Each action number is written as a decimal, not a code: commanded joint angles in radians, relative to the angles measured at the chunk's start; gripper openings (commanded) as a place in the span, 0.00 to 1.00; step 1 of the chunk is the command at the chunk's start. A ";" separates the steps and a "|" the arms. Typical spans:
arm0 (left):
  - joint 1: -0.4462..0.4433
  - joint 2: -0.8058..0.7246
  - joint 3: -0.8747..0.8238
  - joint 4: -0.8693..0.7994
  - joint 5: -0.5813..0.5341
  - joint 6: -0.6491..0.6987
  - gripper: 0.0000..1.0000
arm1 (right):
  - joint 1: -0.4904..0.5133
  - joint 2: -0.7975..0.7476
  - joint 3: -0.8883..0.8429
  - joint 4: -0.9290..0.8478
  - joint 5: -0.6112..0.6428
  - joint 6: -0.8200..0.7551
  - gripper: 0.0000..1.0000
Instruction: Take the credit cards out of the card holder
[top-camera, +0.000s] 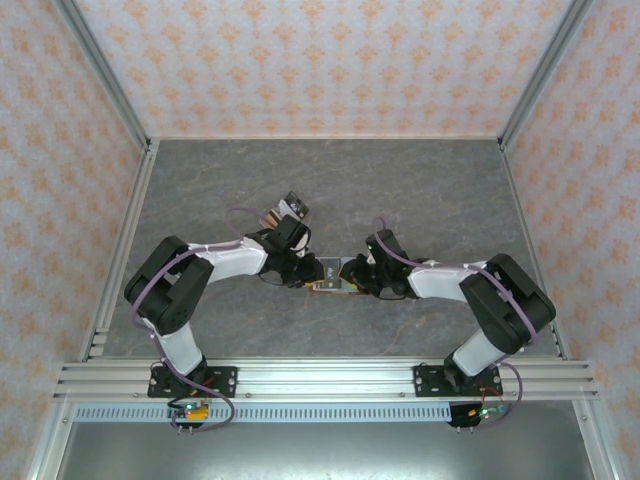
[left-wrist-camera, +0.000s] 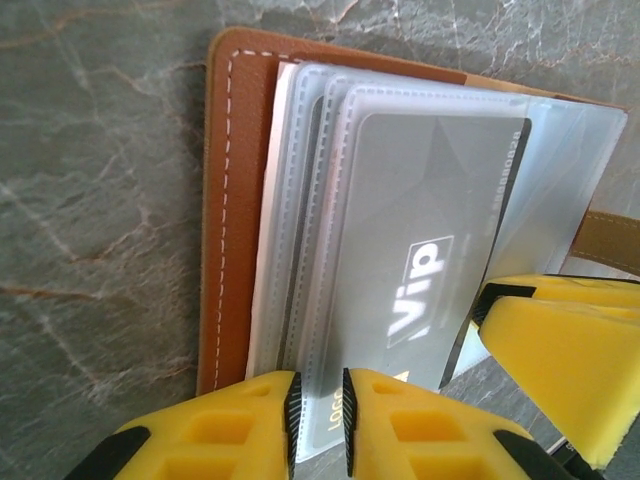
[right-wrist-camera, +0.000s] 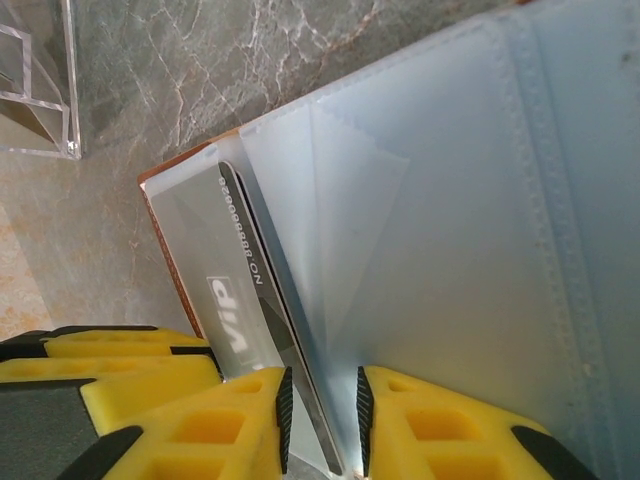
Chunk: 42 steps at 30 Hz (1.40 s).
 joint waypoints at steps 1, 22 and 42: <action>-0.004 0.029 0.001 0.021 0.017 -0.006 0.19 | 0.010 0.018 -0.006 0.030 -0.008 -0.004 0.26; -0.004 0.034 0.017 -0.032 -0.017 0.010 0.10 | 0.009 0.035 0.003 0.055 -0.022 -0.034 0.07; 0.000 -0.049 0.040 -0.127 -0.084 0.053 0.18 | -0.018 -0.062 -0.004 -0.060 0.025 -0.105 0.11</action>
